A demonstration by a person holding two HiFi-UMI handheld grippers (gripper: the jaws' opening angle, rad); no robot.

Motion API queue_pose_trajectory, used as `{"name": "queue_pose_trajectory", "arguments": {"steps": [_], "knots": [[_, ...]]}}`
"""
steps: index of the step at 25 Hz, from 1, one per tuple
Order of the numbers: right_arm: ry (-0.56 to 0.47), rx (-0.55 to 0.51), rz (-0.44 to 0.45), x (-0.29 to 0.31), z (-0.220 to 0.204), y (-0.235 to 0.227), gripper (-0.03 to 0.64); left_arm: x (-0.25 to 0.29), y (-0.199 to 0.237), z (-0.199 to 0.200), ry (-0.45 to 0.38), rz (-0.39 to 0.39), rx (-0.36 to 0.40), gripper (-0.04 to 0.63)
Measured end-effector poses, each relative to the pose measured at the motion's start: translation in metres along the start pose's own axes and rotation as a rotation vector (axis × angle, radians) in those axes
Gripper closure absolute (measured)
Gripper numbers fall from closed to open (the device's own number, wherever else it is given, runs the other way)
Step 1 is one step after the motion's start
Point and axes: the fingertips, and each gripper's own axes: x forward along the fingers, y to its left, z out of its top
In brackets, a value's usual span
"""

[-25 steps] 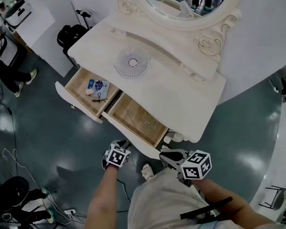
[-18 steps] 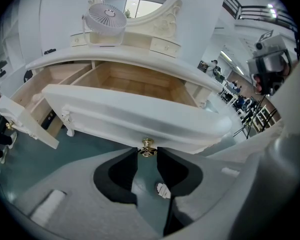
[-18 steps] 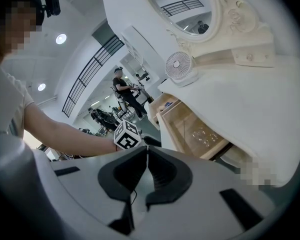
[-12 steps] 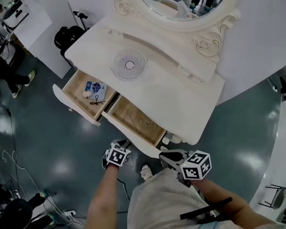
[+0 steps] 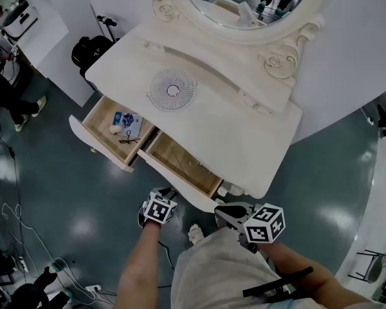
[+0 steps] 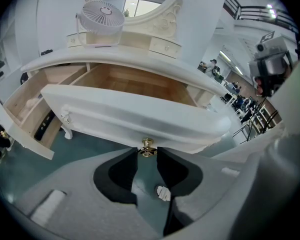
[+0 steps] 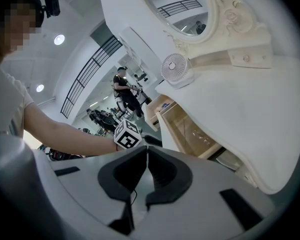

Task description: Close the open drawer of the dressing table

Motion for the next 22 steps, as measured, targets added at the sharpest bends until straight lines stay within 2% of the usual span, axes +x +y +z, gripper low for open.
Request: {"name": "queue_pose_trajectory", "arguments": {"steps": [22], "knots": [[-0.002, 0.016, -0.013, -0.011, 0.004, -0.019, 0.598, 0.015, 0.0, 0.025, -0.004, 0.003, -0.008, 0.468]]}}
